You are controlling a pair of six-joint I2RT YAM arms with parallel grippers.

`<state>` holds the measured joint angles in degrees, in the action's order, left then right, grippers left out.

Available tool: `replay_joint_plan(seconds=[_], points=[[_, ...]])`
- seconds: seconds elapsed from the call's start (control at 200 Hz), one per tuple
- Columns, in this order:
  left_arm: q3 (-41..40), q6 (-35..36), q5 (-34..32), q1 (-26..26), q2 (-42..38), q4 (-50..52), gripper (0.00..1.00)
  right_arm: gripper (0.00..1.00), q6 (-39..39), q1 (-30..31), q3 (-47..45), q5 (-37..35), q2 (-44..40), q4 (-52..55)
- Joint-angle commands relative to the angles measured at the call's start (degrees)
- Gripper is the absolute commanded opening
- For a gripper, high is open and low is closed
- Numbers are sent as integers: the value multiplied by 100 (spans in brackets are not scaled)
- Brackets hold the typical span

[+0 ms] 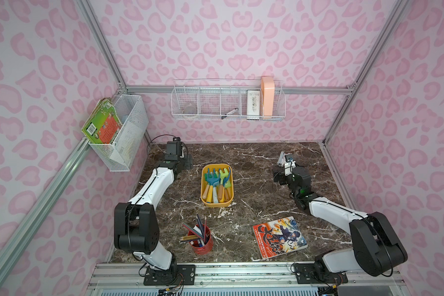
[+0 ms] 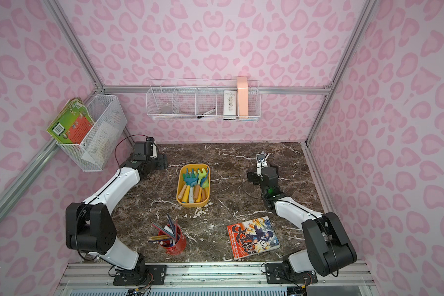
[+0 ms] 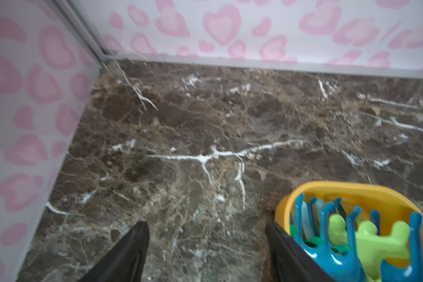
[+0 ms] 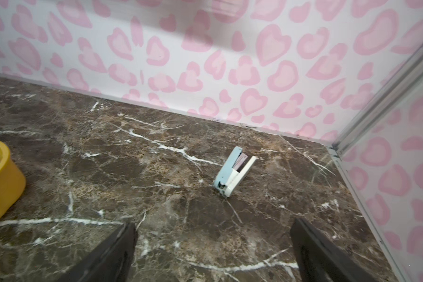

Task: Take the hand rake out of the storage box
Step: Move the storage box to the center of the board.

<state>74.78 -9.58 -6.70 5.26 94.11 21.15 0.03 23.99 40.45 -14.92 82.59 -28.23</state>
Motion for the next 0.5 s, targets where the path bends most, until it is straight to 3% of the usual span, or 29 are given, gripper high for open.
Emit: replay_joint_plan(seconds=[0.0,0.17,0.315,0.5], points=[[399,-544,712,141,286,1632,71,100,221,285,507,241,242,1096],[810,-690,956,510,707,2276,62,99,579,437,1250,786,750,1949],[825,-641,878,854,952,2486,57,99,682,526,1399,916,972,1988],[827,-732,629,924,1242,2534,47,96,702,546,1498,954,1072,2005]])
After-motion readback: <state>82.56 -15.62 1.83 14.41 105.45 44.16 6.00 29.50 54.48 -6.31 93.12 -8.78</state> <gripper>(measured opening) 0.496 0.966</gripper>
